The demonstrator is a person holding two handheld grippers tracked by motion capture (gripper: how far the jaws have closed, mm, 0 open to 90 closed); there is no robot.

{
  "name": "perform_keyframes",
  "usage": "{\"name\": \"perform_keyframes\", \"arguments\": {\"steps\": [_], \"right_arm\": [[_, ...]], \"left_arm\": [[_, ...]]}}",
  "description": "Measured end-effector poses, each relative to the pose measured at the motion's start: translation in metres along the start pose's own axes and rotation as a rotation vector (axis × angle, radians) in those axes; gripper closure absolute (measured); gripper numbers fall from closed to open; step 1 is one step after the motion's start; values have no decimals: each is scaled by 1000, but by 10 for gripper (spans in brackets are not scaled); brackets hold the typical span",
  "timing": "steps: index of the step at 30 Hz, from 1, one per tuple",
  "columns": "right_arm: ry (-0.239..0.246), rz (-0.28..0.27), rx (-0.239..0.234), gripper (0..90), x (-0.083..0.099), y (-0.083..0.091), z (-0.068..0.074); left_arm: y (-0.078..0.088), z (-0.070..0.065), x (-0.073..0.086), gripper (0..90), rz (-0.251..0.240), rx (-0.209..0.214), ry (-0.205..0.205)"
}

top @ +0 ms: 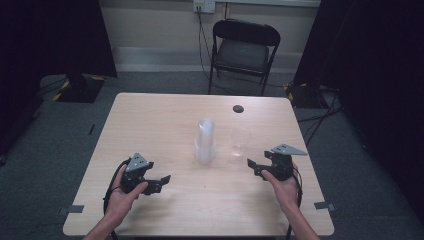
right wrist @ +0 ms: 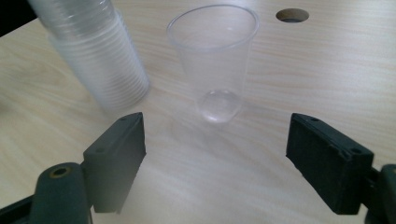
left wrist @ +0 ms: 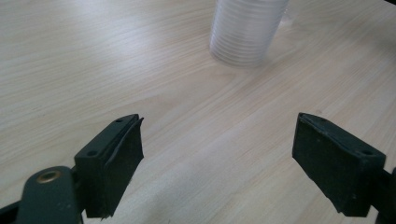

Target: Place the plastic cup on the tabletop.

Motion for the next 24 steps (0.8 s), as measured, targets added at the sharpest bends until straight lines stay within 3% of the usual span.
{"name": "perform_keyframes", "arguments": {"steps": [7,15,19,24], "right_arm": [[3,19,9,189,16,21,6],[-26,45,13,187,38,40,9],[-24,78,19,187,49,44,10],[-32,83,42,187,58,47,6]], "left_arm": [[3,0,1,164,12,-7,-6],[3,-3,2,164,22,3,-6],[3,-3,5,164,28,12,6],[0,-3,8,166,45,13,2]]}}
Point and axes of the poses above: each handheld gripper's, and its own axes: y roughly backward along the jaws, x roughly out of its underside, z roughly to its left, the point moved 3 cm from there along -y, roughly forward along the jaws, and after that the axes turned 6 degrees about y, right-handed, at the moved point
